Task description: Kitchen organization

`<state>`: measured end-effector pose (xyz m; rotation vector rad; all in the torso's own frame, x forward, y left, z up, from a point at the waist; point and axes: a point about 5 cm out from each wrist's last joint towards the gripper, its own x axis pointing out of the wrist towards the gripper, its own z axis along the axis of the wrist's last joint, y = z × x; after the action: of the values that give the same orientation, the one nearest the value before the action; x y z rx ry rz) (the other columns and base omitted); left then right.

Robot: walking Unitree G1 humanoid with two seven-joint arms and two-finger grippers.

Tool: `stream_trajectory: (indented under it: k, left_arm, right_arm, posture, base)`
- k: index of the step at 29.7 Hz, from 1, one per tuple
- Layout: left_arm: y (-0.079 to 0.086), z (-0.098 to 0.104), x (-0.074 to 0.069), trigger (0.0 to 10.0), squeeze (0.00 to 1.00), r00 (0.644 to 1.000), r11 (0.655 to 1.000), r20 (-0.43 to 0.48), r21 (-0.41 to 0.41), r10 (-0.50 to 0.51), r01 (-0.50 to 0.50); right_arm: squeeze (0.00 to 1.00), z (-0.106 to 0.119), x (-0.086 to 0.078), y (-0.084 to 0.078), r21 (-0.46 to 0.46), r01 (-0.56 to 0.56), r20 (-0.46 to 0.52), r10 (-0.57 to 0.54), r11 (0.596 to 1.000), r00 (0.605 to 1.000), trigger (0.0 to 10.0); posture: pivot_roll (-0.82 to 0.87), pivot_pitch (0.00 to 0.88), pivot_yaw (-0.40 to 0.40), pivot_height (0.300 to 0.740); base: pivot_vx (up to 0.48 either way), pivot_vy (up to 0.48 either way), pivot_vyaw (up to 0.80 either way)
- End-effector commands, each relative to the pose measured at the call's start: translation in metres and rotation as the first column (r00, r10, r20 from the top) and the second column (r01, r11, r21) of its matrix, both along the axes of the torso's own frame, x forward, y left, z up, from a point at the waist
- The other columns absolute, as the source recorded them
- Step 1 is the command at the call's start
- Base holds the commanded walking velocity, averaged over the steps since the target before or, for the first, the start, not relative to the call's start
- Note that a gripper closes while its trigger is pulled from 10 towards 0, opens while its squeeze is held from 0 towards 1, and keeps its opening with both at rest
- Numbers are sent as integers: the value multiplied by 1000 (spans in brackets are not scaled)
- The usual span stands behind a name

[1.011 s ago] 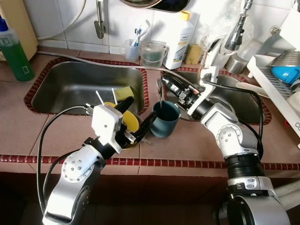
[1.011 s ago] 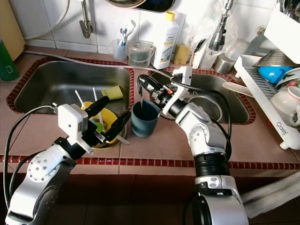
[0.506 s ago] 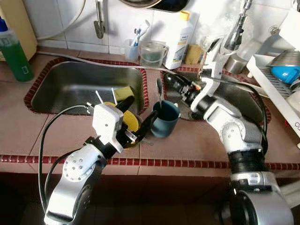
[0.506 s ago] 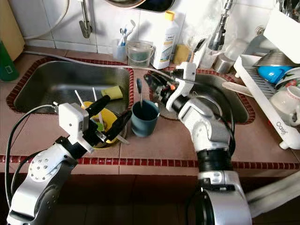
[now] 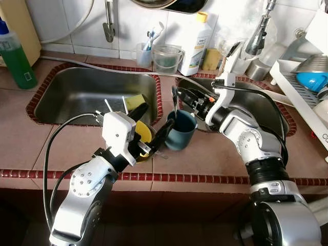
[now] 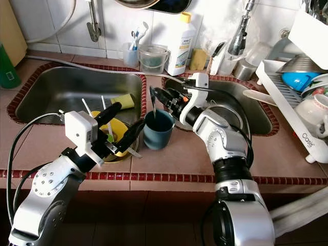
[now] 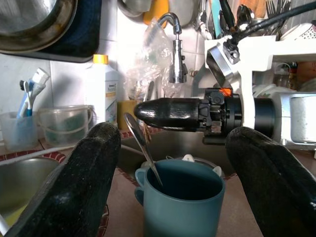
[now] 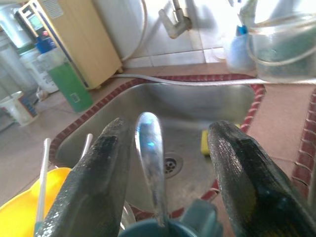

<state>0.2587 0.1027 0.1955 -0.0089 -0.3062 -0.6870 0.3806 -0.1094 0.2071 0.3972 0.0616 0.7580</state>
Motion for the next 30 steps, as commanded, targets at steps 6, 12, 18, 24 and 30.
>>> stream_trajectory:
  k: [6, 12, 18, 24, 30]
  left_arm:
    - [-4, 5, -1, 10000, 0, 1000, 1000, 16, -4, -8, 8]
    - [-4, 5, -1, 10000, 0, 1000, 1000, 16, -6, -6, 6]
    - [-4, 6, -1, 10000, 0, 1000, 1000, 18, -11, -3, 3]
    - [-5, 6, 0, 10000, 0, 1000, 1000, 20, -15, -3, 3]
    - [-6, 6, 0, 10000, 0, 1000, 1000, 24, -18, 0, 1]
  right_arm:
    - [0, 3, 6, -3, -79, -23, -2, 23, 997, 1000, 10000]
    - [0, 1, 7, -3, -110, -62, -5, 62, 992, 998, 10000]
    - [0, 1, 12, -6, -149, -73, -28, 70, 986, 997, 10000]
    - [0, 0, 13, -5, -208, -118, -32, 114, 971, 993, 10000]
    - [0, 1, 13, -3, -236, -168, -35, 164, 957, 986, 10000]
  posture:
    - [-135, 62, -122, 740]
    - [-134, 67, -125, 740]
    - [-135, 69, -128, 740]
    - [-136, 68, -132, 740]
    - [-126, 62, -146, 740]
  base:
    - [0, 0, 0]
    - [0, 0, 0]
    - [0, 0, 0]
    - [0, 0, 0]
    - [0, 0, 0]
